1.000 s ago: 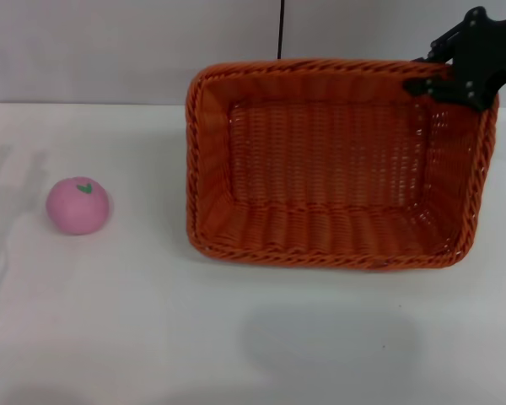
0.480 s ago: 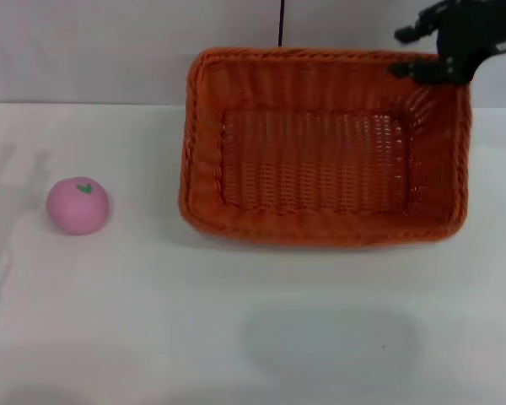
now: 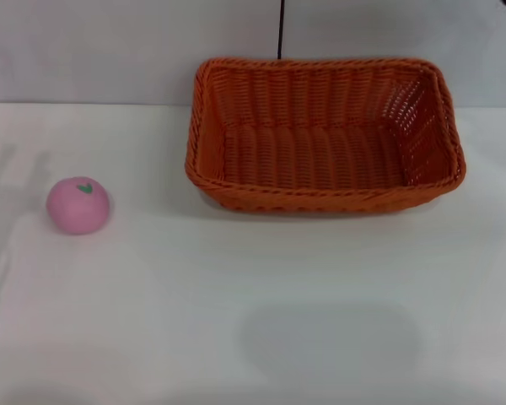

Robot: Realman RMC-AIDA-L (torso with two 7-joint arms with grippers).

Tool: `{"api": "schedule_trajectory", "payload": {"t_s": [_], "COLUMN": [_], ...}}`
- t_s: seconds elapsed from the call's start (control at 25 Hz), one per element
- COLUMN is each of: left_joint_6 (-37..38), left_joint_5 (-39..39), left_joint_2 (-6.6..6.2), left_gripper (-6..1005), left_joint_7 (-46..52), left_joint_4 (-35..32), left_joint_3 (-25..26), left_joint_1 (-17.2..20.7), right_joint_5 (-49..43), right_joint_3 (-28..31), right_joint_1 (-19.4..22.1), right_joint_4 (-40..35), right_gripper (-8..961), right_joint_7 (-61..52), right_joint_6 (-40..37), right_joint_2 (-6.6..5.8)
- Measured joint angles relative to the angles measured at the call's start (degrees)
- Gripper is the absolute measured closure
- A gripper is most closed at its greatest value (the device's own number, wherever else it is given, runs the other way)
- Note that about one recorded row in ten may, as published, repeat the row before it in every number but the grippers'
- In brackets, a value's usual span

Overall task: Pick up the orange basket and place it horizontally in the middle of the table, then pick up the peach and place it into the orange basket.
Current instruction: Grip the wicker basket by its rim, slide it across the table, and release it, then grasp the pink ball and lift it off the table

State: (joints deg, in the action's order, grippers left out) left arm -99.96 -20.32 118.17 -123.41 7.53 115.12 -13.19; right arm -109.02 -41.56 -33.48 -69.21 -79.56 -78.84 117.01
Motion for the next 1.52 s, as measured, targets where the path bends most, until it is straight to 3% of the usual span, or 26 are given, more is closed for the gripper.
{"api": "schedule_trajectory", "payload": {"t_s": [0.04,0.16,0.2,0.24,0.28,0.36,0.4,0.44,0.56,0.76,1.2,1.52], "left_joint_6": [0.1,1.7,1.7,1.7,1.7,6.8,6.8,6.8,13.9,19.8,26.9,32.5], "left_joint_5": [0.0,-0.2,-0.2,-0.2,-0.2,-0.2,-0.2,-0.2,-0.2,-0.4,-2.6,-7.1], "left_joint_2": [-0.05,-1.13,-1.13,-1.13,-1.13,-4.31,-4.31,-4.31,-6.86,-7.91,-8.25,-7.04], "left_gripper": [314,319,320,322,324,327,328,330,335,343,361,373], "left_joint_7": [0.0,-0.5,-0.5,-0.5,-0.5,-0.4,-0.4,-0.4,-2.9,-4.7,-10.5,-11.2], "left_joint_4": [0.1,0.5,0.5,0.5,0.5,0.6,0.6,0.6,0.7,0.7,0.6,0.7], "left_joint_3": [-0.3,-4.7,-4.7,-4.7,-4.7,-13.5,-13.5,-13.5,-21.8,-25.9,-26.0,-26.2], "left_joint_1": [0.0,0.1,0.1,0.1,0.1,-0.5,-0.5,-0.5,-1.6,-2.4,-1.6,-2.9], "right_joint_5": [9.6,23.3,23.3,33.7,33.7,45.2,46.7,47.2,47.3,47.1,47.2,47.1], "right_joint_3": [0.1,0.1,0.1,0.4,0.4,2.9,4.4,6.3,11.2,14.3,18.3,18.3], "right_joint_1": [5.4,12.0,12.0,15.2,15.2,18.7,19.2,19.7,20.9,22.8,22.8,21.4], "right_joint_4": [0.1,5.1,5.1,12.1,12.1,24.4,27.5,30.8,38.6,45.4,50.2,51.2], "right_gripper": [368,369,369,369,369,369,369,369,369,368,369,369], "right_joint_7": [1.1,4.3,4.3,7.5,7.5,12.4,13.3,14.2,16.6,19.4,19.7,19.7], "right_joint_6": [-0.7,-4.1,-4.1,-8.2,-8.2,-16.2,-18.3,-20.6,-24.6,-25.3,-24.6,-23.3], "right_joint_2": [1.05,1.77,1.77,1.59,1.59,1.06,0.99,0.91,0.89,0.89,1.15,1.2]}}
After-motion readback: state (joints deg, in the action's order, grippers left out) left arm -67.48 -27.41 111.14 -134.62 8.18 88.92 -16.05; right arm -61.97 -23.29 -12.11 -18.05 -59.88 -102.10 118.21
